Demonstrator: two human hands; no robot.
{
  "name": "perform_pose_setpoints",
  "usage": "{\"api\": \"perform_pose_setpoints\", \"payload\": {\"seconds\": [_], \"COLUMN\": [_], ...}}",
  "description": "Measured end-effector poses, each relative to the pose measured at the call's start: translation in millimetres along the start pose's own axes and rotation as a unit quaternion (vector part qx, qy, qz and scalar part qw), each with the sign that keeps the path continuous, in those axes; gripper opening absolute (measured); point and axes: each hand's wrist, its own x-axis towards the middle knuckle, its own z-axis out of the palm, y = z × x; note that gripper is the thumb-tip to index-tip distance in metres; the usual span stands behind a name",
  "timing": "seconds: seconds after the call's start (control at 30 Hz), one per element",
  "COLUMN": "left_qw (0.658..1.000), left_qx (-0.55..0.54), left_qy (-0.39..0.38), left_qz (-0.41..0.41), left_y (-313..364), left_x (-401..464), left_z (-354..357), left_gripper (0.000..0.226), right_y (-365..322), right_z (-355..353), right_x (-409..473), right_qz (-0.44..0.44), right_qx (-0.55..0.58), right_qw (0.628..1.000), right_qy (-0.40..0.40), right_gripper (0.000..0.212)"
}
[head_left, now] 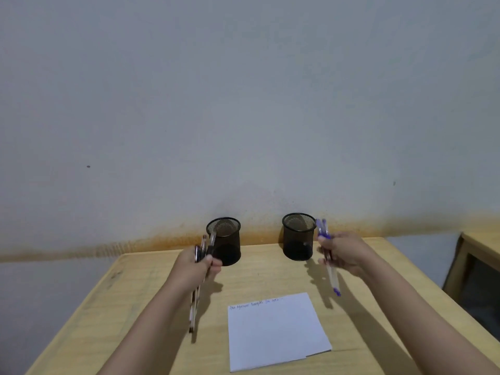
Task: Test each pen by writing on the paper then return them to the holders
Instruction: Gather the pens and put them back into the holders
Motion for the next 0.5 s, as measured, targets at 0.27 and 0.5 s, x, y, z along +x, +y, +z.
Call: {"api": "perform_pose_setpoints", "payload": {"seconds": [0.27, 0.5], "left_qw": [0.96, 0.965], "left_qx": [-0.132, -0.139], "left_qy": [0.105, 0.116], "left_qz": [0.222, 0.187], "left_y": [72, 43], "left_x": [74, 131], "left_z": [16, 39], "left_gripper": [0.018, 0.019], "right_y": [-67, -29], "right_z": [29, 58], "right_x": [58, 107], "right_qz": [-0.192, -0.194], "right_qx": [0.112, 0.027], "right_qw": [0.968, 0.976], "right_qy": [0.121, 0.097], "right_gripper": [0.018, 0.018]}}
